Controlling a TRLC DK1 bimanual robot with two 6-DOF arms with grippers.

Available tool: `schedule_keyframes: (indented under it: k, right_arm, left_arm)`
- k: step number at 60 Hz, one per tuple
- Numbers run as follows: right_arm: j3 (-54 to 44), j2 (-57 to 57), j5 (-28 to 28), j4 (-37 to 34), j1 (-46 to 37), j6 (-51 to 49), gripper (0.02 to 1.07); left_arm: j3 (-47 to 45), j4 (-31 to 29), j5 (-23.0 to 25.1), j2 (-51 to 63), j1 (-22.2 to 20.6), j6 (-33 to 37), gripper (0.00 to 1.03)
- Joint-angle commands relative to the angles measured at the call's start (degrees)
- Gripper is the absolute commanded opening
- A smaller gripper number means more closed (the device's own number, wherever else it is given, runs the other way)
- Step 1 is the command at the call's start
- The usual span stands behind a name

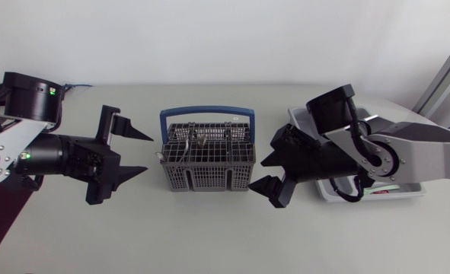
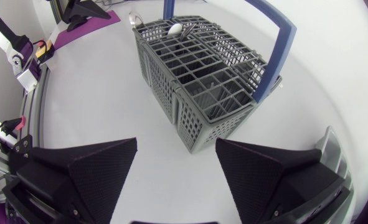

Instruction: Unload the cutlery basket into the drawer organizer.

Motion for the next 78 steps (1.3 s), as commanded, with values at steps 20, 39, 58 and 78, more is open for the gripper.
schedule_keyframes:
  k: [20, 39, 58, 78]
  right_arm:
    - [-1.8, 1.4, -0.1, 1.5, 0.3, -2.3, 0.94]
    - [-2.5, 1.1, -0.2, 1.9, -0.1, -3.3, 0.94]
    - [-3.1, 1.0, -0.3, 1.9, -0.1, -3.6, 0.95]
    - [-4.0, -1.0, -0.3, 1.9, 0.3, -3.5, 0.95]
  left_arm:
    - [-1.7, 5.6, -5.3, 6.5, -4.3, 11.5, 0.71]
    - [-0.6, 8.4, -6.1, 9.7, -4.0, 13.6, 0.39]
    - [-1.1, 11.0, -6.4, 10.6, -3.9, 13.5, 0.25]
    - [-1.4, 11.7, -6.7, 8.8, -3.8, 13.4, 0.20]
